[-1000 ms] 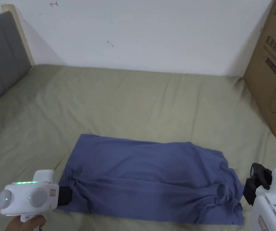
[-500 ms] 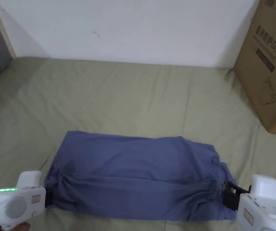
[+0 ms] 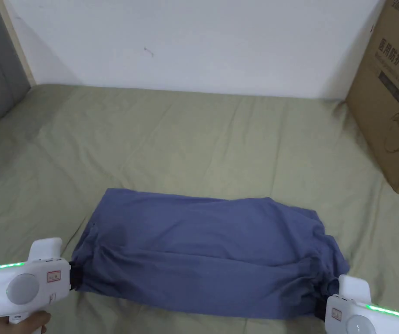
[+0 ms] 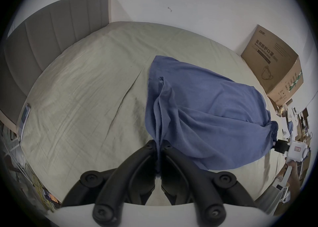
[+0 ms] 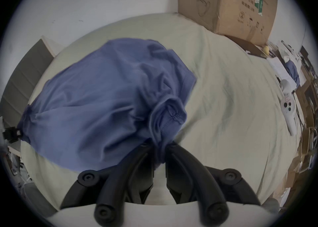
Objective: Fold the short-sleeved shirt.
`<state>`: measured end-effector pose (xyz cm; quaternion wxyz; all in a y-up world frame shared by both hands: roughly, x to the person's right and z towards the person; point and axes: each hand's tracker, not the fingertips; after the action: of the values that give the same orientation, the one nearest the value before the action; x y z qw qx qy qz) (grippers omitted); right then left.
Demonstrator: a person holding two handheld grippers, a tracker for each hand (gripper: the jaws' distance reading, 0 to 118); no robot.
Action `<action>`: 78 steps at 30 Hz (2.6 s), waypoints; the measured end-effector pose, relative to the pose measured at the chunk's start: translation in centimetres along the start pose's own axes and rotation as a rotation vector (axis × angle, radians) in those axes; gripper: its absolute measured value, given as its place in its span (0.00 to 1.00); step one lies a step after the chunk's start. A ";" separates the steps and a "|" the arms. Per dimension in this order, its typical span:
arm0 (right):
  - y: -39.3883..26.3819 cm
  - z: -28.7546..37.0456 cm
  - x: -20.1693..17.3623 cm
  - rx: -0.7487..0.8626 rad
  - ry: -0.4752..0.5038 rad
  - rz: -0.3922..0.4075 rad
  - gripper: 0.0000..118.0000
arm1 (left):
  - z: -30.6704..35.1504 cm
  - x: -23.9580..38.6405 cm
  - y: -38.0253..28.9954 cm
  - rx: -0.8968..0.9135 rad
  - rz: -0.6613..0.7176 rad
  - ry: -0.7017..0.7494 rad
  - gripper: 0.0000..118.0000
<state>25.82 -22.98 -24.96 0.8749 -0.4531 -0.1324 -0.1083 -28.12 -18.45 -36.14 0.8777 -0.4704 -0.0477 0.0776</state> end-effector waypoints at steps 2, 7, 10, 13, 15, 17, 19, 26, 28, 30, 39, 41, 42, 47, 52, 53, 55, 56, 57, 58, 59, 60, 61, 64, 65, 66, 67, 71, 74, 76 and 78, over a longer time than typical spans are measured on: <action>0.2 1.2 0.0 0.016 -0.019 0.029 0.09 | 0.1 -0.6 -0.4 -0.004 0.037 -0.008 0.03; -0.2 6.1 0.8 0.086 0.008 -0.013 0.09 | 2.4 -1.6 -1.8 0.015 0.088 -0.033 0.03; -1.5 8.5 1.6 0.102 0.027 -0.026 0.09 | 4.2 -2.4 -3.3 0.020 0.075 -0.021 0.03; -3.7 10.1 2.2 0.086 0.050 -0.045 0.09 | 5.9 -3.4 -5.7 0.016 0.092 -0.020 0.03; -5.6 10.5 2.2 0.068 0.051 -0.046 0.09 | 6.4 -3.9 -7.4 -0.001 0.102 -0.010 0.03; -7.5 10.1 2.2 0.029 0.044 -0.046 0.09 | 6.2 -4.4 -9.3 -0.036 0.113 0.005 0.03; -9.3 8.7 2.5 -0.027 0.027 -0.057 0.09 | 5.4 -4.8 -10.9 -0.072 0.126 0.022 0.03; -10.6 6.9 2.7 -0.062 0.003 -0.079 0.10 | 3.3 -4.3 -13.0 -0.089 0.104 0.080 0.14; -10.0 8.9 2.0 -0.050 0.001 -0.076 0.20 | 3.8 -4.1 -12.7 -0.096 0.120 0.058 0.26; -9.4 9.7 1.9 -0.021 -0.002 -0.068 0.34 | 5.0 -3.5 -11.8 -0.097 0.169 0.028 0.43; -0.4 20.4 -1.2 0.476 0.112 0.048 0.87 | 16.0 3.8 -4.4 0.386 -0.001 -0.089 0.72; 0.7 22.3 -2.3 0.582 0.106 0.078 0.87 | 18.0 5.4 -3.2 0.487 -0.039 -0.086 0.72; 1.0 23.0 -2.7 0.631 0.101 0.090 0.87 | 18.8 6.3 -2.7 0.532 -0.059 -0.073 0.72; 2.2 26.9 -5.0 0.784 0.052 0.141 0.68 | 20.8 9.3 -1.9 0.692 -0.148 -0.038 0.57; 2.0 27.5 -6.0 0.846 0.021 0.132 0.00 | 20.6 10.3 -2.4 0.737 -0.151 -0.104 0.00; 2.3 27.5 -6.2 0.836 0.054 0.134 0.00 | 20.4 10.6 -2.4 0.735 -0.155 -0.095 0.00; 2.7 27.3 -6.0 0.834 0.038 0.136 0.00 | 19.9 10.8 -2.1 0.732 -0.174 -0.076 0.00; 2.8 27.1 -6.2 0.834 0.033 0.142 0.00 | 19.6 10.8 -1.9 0.724 -0.185 -0.074 0.00; 3.0 26.9 -6.3 0.829 0.033 0.143 0.00 | 19.2 10.7 -1.6 0.719 -0.185 -0.067 0.00; 3.2 26.7 -6.2 0.823 0.038 0.141 0.00 | 18.9 10.8 -1.1 0.704 -0.188 -0.072 0.00; 3.5 26.5 -6.1 0.819 0.041 0.139 0.00 | 18.4 10.6 -0.6 0.689 -0.187 -0.077 0.00; 3.8 26.1 -6.2 0.813 0.042 0.138 0.00 | 17.6 10.5 0.0 0.673 -0.184 -0.069 0.00; 4.1 25.7 -6.4 0.806 0.042 0.137 0.00 | 16.8 10.2 0.6 0.655 -0.184 -0.069 0.00; 5.1 24.3 -6.3 0.784 0.041 0.135 0.00 | 13.4 9.4 3.2 0.557 -0.188 -0.039 0.00; 5.4 23.7 -6.4 0.775 0.040 0.134 0.00 | 11.9 8.9 4.2 0.516 -0.187 -0.035 0.00; 5.7 23.2 -6.5 0.767 0.040 0.132 0.00 | 10.5 8.5 5.1 0.468 -0.187 -0.036 0.00; 6.1 22.5 -6.2 0.757 0.039 0.131 0.00 | 8.8 8.0 6.0 0.429 -0.174 -0.035 0.00; 7.4 19.8 -6.3 0.718 0.028 0.127 0.00 | 2.1 5.8 9.2 0.277 -0.145 -0.016 0.01; 8.2 17.8 -6.5 0.682 0.018 0.123 0.00 | -2.8 3.7 10.8 0.159 -0.094 -0.012 0.24; 8.6 16.4 -6.4 0.661 0.013 0.122 0.00 | -5.7 2.5 11.5 0.083 -0.026 0.001 0.50; 9.0 15.2 -6.5 0.637 0.010 0.118 0.00 | -7.9 1.7 11.7 0.034 0.021 0.033 0.73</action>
<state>20.49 -4.92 -25.58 0.9781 -0.1631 -0.1289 -0.0126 -26.30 -18.24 -50.19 0.8854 -0.4571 -0.0269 0.0796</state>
